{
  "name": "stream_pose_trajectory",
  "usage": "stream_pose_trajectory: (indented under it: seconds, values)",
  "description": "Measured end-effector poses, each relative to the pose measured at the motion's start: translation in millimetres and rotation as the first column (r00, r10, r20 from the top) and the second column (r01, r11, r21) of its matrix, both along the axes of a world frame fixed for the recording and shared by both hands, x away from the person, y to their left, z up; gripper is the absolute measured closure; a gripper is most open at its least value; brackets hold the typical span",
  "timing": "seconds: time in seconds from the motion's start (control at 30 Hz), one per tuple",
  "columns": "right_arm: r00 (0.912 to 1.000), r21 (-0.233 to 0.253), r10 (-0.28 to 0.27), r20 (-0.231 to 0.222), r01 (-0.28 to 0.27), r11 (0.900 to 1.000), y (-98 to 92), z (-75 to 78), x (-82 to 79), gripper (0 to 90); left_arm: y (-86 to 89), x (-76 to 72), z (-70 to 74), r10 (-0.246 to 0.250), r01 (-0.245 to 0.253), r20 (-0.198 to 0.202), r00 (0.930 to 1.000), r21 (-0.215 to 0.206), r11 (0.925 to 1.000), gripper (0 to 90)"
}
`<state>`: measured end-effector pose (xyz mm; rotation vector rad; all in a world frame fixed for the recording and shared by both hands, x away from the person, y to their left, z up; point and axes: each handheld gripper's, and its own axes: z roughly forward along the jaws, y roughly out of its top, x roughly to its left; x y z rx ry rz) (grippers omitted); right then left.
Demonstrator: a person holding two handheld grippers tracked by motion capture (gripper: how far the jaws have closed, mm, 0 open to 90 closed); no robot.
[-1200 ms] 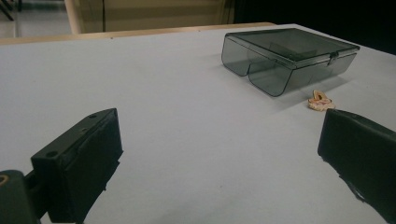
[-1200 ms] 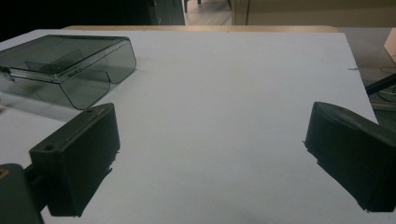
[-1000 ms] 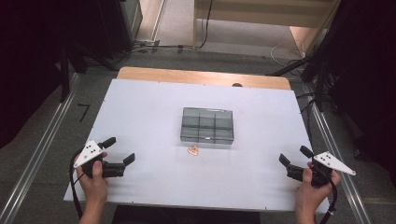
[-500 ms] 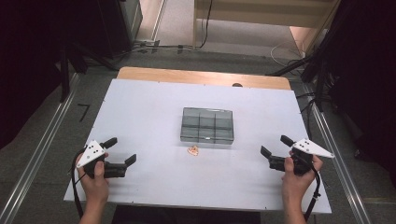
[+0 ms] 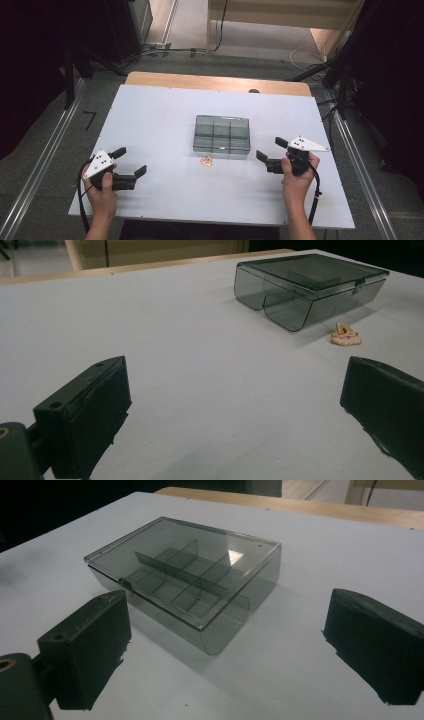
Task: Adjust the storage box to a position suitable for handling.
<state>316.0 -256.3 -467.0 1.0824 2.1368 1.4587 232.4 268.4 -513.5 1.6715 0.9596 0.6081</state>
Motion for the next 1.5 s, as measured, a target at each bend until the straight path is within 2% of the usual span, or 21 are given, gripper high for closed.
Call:
stream_pose_trajectory:
  seconds: [0.07,0.13,0.23,0.33,0.5,0.63,0.73,0.77,1.03,1.1,1.13,1.27,1.5]
  values:
    - [0.9998,-0.01,0.012,-0.016,-0.013,1.0,11.0,-1.0,2.7,4.0,0.0,-0.1,0.0,-0.002,0.002,0.001,1.0,0.001,1.0,0.0]
    - [0.9997,-0.014,0.018,-0.019,-0.019,1.0,13.7,-0.9,3.0,4.0,0.0,-0.1,-0.1,-0.004,0.004,0.001,1.0,-0.001,1.0,0.0]
    - [0.9987,0.01,0.036,-0.037,-0.036,0.999,22.8,1.0,1.4,9.2,-0.1,0.2,-0.1,-0.005,0.005,-0.001,1.0,0.0,1.0,0.0]
    - [0.9978,0.014,0.054,-0.038,-0.053,0.998,30.7,3.7,-0.3,13.3,-0.5,0.5,-0.1,-0.009,0.009,-0.002,1.0,0.006,0.9999,0.0]
    - [0.9958,0.014,0.063,-0.066,-0.063,0.998,46.6,6.7,-2.5,25.7,-1.1,0.7,-0.3,-0.009,0.01,-0.002,1.0,0.009,0.9999,0.0]
    - [0.9919,0.051,0.099,-0.079,-0.095,0.994,56.4,5.9,-3.7,33.4,-1.3,1.0,-0.3,-0.01,0.01,-0.006,0.9999,0.009,0.9999,0.0]
    - [0.9895,0.057,0.109,-0.095,-0.104,0.993,61.4,5.3,-4.3,36.7,-1.3,0.9,-0.5,-0.012,0.012,-0.004,0.9999,0.008,0.9999,0.0]
    - [0.9871,0.057,0.121,-0.104,-0.116,0.992,66.5,4.4,-4.8,41.0,-0.9,0.9,-0.6,-0.015,0.015,-0.004,0.9999,0.006,0.9999,0.0]
    - [0.9805,0.013,0.136,-0.141,-0.136,0.991,92.5,-0.7,-9.7,57.0,-0.5,0.8,-0.6,-0.021,0.021,-0.003,0.9998,0.005,0.9998,0.0]
    - [0.9787,0.001,0.147,-0.143,-0.149,0.989,96.6,-1.9,-10.1,57.9,-0.4,0.6,-0.6,-0.021,0.021,-0.002,0.9998,0.004,0.9998,0.0]
    - [0.9758,-0.025,0.162,-0.147,-0.167,0.986,104.9,-4.8,-11.3,59.9,-0.4,0.5,-0.6,-0.021,0.021,-0.003,0.9998,0.004,0.9998,0.0]
    - [0.9626,-0.025,0.201,-0.182,-0.209,0.978,117.5,-11.5,-10.1,59.9,-0.9,0.6,-0.8,-0.023,0.023,-0.002,0.9997,0.005,0.9997,0.0]
    - [0.9593,-0.037,0.192,-0.207,-0.203,0.978,130.0,-20.7,-1.7,63.4,-1.0,0.7,-0.8,-0.026,0.026,-0.003,0.9996,0.009,0.9996,0.0]
